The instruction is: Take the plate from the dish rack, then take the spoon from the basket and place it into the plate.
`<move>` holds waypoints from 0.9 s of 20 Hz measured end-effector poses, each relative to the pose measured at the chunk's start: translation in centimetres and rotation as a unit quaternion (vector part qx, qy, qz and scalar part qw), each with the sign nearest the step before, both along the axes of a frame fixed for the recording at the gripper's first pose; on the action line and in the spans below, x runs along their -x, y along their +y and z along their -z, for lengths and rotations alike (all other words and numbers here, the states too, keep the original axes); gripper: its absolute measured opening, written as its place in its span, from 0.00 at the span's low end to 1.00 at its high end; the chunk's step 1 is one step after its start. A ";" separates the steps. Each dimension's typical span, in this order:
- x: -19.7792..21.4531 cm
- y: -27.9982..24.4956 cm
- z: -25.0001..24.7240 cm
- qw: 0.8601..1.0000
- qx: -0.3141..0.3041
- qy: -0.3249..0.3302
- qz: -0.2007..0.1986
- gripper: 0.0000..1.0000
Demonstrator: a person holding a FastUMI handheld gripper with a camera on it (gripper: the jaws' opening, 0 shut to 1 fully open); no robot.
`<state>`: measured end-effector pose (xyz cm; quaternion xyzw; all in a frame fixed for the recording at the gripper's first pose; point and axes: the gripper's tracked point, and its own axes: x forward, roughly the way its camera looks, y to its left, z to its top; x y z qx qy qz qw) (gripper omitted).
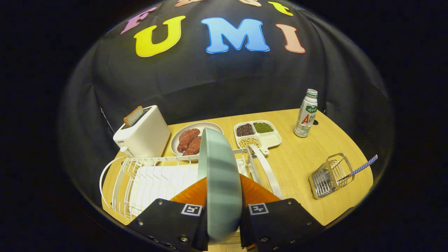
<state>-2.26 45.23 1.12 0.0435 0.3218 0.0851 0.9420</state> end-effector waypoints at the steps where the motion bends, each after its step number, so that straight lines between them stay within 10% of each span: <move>1: -0.3 -0.1 0.4 1.000 0.010 0.005 0.006 0.32; 10: 0.1 1.8 -2.7 0.990 0.139 -0.023 0.031 0.30; 18: 1.6 3.0 -7.0 0.948 0.300 -0.102 0.032 0.30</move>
